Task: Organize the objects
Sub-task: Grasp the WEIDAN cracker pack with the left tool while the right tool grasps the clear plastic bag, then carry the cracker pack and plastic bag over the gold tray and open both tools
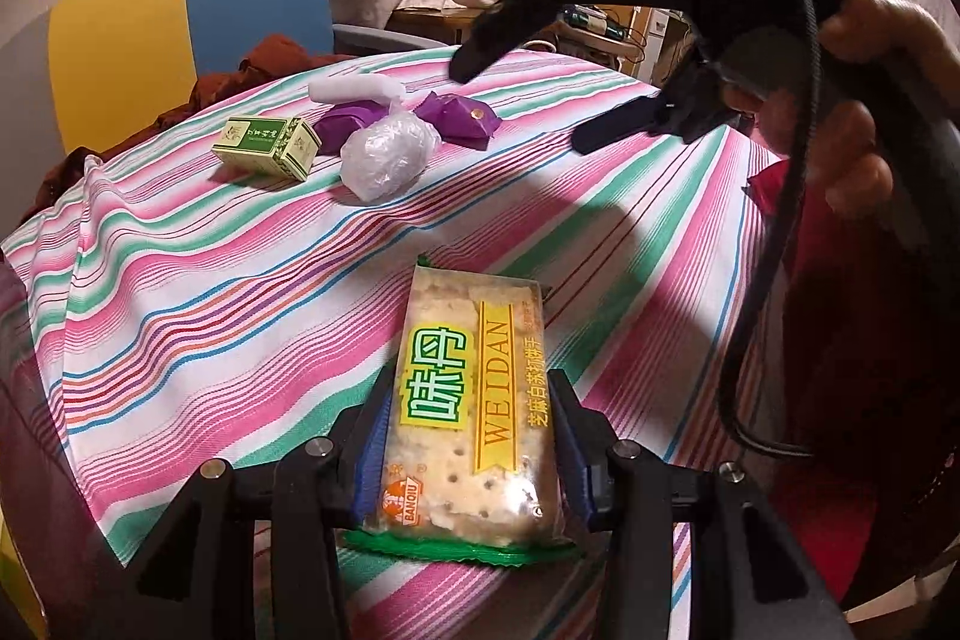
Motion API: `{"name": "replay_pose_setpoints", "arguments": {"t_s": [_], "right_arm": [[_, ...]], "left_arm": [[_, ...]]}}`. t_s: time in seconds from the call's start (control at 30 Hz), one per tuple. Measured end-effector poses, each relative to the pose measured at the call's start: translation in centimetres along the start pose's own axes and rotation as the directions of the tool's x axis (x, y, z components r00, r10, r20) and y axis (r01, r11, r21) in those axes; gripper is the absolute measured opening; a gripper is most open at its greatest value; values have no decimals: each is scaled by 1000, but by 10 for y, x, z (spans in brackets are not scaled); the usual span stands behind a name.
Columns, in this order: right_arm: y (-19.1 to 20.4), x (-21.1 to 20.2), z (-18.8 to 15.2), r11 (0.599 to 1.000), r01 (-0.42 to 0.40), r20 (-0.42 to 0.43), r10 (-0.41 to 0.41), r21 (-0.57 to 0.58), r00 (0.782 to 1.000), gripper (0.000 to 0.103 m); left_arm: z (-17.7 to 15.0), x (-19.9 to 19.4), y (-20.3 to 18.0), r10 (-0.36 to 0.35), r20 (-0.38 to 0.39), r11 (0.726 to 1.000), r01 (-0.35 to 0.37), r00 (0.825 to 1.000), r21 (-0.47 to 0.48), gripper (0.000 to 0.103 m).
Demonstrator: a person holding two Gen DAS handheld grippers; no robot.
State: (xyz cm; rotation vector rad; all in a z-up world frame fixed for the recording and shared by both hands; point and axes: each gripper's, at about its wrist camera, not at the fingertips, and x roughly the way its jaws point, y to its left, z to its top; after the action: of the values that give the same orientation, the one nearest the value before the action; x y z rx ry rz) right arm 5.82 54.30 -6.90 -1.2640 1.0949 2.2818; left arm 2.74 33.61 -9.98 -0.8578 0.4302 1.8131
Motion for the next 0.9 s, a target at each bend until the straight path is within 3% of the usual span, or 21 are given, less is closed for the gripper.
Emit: {"name": "replay_pose_setpoints", "arguments": {"t_s": [0.33,0.47,0.57,0.9], "right_arm": [[19,50,30,999,-22,-28,24,44,999,84],[31,59,33,999,-14,-34,13,-33,999,65],[36,66,34,996,32,-36,-35,-79,999,40],[37,72,30,985,68,-71,-80,-159,994,42]], "left_arm": [[-1,1,1,-7,7,1000,7,1000,-6,48],[-1,1,2,-6,7,1000,6,1000,-6,48],[0,1,2,-7,5,1000,7,1000,-6,48],[-2,2,0,17,8,1000,-17,1000,12,48]]}}
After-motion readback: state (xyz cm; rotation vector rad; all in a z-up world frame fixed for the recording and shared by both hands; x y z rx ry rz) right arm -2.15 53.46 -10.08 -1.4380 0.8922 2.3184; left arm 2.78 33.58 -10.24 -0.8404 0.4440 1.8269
